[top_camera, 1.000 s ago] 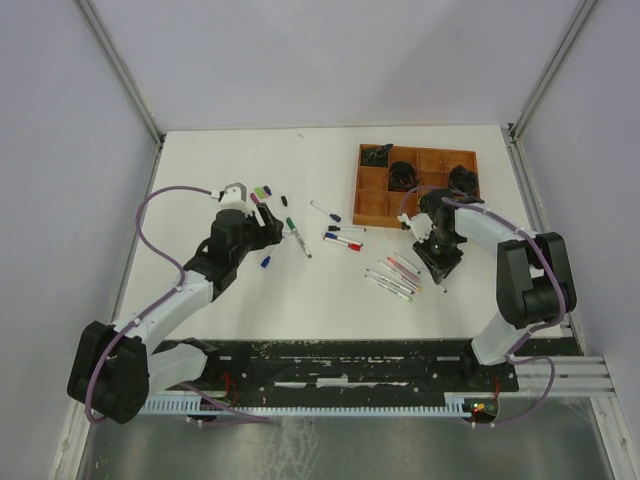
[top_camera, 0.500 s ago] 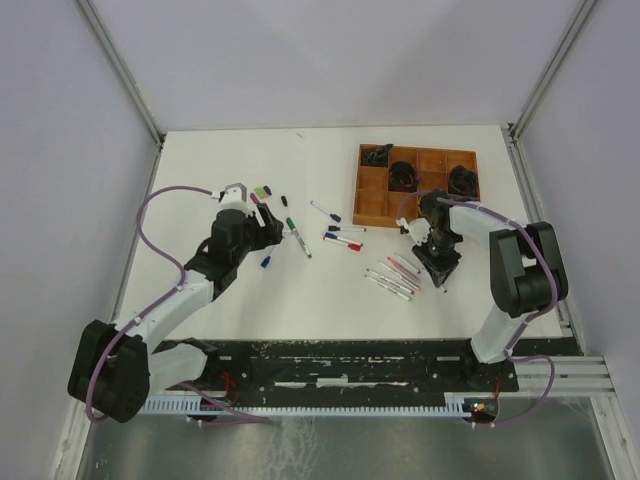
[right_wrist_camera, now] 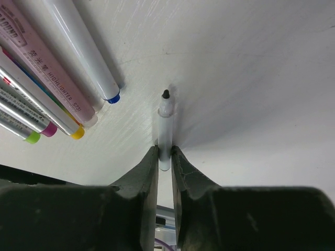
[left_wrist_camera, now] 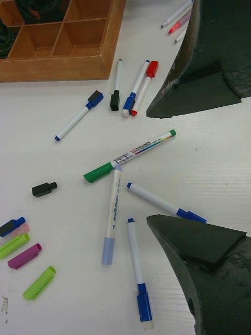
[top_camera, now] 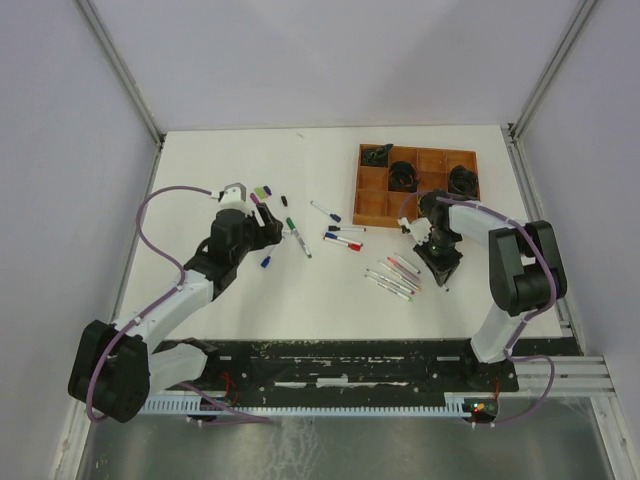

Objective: Open the pen caps
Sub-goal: Place the pen at the center of the board, then pick up the pen from the center of the board, then open the pen cap from the pen.

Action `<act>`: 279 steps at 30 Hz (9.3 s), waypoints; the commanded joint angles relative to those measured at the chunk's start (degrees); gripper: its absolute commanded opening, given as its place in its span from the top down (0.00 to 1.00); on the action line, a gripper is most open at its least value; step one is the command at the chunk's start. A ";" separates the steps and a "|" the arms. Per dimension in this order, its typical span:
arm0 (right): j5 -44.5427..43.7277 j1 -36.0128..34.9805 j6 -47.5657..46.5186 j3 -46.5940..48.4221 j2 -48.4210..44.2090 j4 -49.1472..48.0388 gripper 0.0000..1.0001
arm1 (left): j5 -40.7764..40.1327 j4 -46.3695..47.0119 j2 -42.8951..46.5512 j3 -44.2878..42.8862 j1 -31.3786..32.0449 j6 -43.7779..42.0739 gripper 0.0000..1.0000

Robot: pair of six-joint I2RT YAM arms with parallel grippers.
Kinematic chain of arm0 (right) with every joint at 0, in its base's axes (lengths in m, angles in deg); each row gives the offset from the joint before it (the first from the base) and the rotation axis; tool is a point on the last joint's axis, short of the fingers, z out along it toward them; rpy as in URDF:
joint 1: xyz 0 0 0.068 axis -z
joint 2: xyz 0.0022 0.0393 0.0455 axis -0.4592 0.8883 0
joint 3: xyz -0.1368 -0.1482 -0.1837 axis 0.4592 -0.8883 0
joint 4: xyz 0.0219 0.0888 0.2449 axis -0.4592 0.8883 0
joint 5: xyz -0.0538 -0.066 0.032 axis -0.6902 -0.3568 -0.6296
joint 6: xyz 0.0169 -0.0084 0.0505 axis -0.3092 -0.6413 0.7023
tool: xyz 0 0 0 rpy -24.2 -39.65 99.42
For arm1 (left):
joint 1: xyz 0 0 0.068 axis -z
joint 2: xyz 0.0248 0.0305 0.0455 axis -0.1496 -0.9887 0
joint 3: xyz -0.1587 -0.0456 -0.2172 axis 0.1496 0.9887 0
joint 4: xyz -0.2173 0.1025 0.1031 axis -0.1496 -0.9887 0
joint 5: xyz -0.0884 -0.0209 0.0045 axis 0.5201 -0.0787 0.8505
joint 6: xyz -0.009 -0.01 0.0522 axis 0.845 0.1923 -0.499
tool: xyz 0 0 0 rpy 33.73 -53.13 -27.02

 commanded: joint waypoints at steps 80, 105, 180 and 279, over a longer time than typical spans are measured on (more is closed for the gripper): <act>18.10 -0.11 -2.54 -0.68 -28.96 -2.13 0.59 | -16.42 -38.18 -46.79 -43.46 13.19 15.25 0.60; 18.33 -0.12 -2.63 -0.71 -29.37 -2.08 0.59 | -11.79 -38.21 -48.61 -43.54 11.05 15.89 0.75; 68.28 -0.55 41.34 -19.00 -48.52 -48.70 0.28 | -10.45 75.32 -18.24 0.89 45.13 3.01 0.97; 54.79 -5.09 5.20 -5.82 -42.46 -9.82 0.98 | -1.32 26.16 -0.96 -15.42 13.38 16.09 0.97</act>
